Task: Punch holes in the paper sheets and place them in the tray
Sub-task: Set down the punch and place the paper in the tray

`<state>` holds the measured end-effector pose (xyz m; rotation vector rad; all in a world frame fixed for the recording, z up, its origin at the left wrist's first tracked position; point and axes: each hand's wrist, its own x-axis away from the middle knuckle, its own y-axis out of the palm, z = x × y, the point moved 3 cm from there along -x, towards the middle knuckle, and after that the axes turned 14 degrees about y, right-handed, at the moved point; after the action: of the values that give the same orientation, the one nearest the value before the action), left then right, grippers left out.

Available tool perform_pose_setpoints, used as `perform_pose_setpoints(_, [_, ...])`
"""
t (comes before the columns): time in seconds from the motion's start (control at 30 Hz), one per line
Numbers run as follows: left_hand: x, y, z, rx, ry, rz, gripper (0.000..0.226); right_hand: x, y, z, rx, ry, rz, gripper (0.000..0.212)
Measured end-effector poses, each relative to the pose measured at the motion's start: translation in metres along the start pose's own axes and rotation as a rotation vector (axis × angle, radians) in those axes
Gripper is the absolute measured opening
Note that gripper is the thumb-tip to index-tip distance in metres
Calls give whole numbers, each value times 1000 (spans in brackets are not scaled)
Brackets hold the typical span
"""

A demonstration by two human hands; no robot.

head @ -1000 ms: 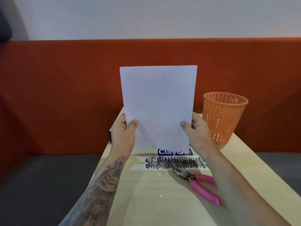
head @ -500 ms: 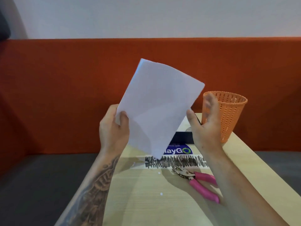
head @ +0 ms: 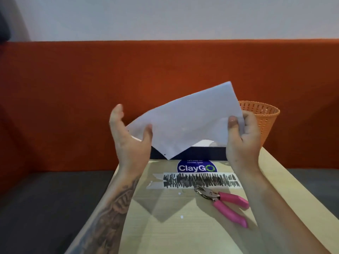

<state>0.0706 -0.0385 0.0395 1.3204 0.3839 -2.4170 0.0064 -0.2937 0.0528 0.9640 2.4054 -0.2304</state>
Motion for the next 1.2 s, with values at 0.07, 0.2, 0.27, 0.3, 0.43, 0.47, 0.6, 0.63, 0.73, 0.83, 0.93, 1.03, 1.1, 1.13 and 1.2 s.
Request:
perform_pose_setpoints(0.07, [4, 0, -17, 124, -226, 20, 93, -2, 0, 8, -88, 111, -12, 18])
perform_pose_setpoints(0.2, [12, 9, -52, 432, -553, -84, 55, -7, 6, 34, -194, 363, -93, 17])
perform_pose_setpoints(0.27, [20, 13, -57, 415, -653, -132, 17, -4, 9, 43, -215, 470, -132, 15])
perform_pose_setpoints(0.3, [22, 13, -56, 394, -664, -141, 14, -3, 9, 45, -217, 506, -145, 18])
perform_pose_setpoints(0.43, [19, 13, -50, 373, -578, -129, 21, -8, 6, 50, -185, 562, -178, 25])
perform_pose_setpoints(0.47, [19, 13, -49, 352, -568, -132, 20, -9, 6, 52, -162, 586, -196, 27])
perform_pose_setpoints(0.6, [30, 16, -58, 252, -627, -233, 14, -6, 7, 69, -7, 682, -302, 28])
perform_pose_setpoints(0.63, [33, 16, -62, 213, -648, -270, 13, -5, 7, 73, 28, 707, -320, 29])
perform_pose_setpoints(0.73, [37, 15, -71, 150, -673, -324, 15, -2, 7, 78, 93, 767, -353, 36])
perform_pose_setpoints(0.83, [35, 15, -66, 140, -640, -335, 21, -2, 7, 73, 170, 729, -384, 34])
perform_pose_setpoints(0.93, [27, 16, -62, 150, -590, -297, 27, -6, 10, 62, 205, 647, -419, 35])
perform_pose_setpoints(1.03, [15, 18, -56, 155, -525, -261, 36, -19, 15, 54, 254, 535, -358, 37])
perform_pose_setpoints(1.1, [5, 21, -57, 131, -465, -291, 49, -29, 19, 50, 234, 490, -286, 46])
perform_pose_setpoints(1.13, [-1, 22, -58, 115, -432, -311, 59, -34, 22, 47, 219, 468, -247, 51])
perform_pose_setpoints(1.2, [-18, 24, -60, 69, -368, -345, 66, -46, 27, 43, 230, 423, -175, 49])
